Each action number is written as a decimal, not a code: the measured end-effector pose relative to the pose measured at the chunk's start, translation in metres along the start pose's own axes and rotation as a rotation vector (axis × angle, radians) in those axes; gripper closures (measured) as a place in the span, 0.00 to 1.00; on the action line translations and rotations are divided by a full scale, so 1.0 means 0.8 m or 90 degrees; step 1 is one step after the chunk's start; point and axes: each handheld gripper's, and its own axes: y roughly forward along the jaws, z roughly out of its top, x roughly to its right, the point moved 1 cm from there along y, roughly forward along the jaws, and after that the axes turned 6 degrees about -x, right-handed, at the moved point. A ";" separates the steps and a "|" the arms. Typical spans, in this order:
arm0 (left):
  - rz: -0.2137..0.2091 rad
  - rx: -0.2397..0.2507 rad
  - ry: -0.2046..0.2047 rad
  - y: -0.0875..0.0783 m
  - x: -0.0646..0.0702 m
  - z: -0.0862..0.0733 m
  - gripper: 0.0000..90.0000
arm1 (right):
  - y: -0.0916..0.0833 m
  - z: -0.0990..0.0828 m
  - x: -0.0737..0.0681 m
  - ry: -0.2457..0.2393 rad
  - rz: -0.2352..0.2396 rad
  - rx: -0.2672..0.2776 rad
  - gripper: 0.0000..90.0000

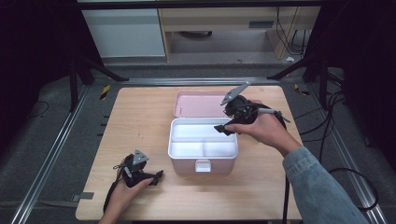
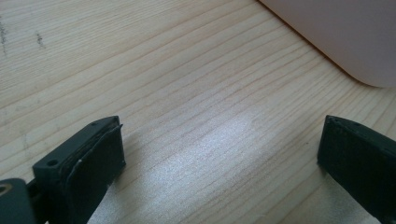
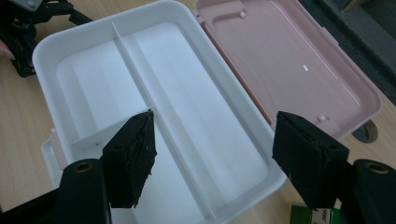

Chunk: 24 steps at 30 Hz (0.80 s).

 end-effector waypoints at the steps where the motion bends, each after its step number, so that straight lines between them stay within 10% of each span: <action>1: 0.000 0.000 0.000 0.000 0.000 0.000 0.00 | 0.000 0.000 0.000 0.000 0.000 0.000 0.35; 24: 0.001 0.001 -0.001 0.000 0.001 0.000 0.00 | 0.052 0.076 -0.042 -0.136 0.078 -0.078 0.57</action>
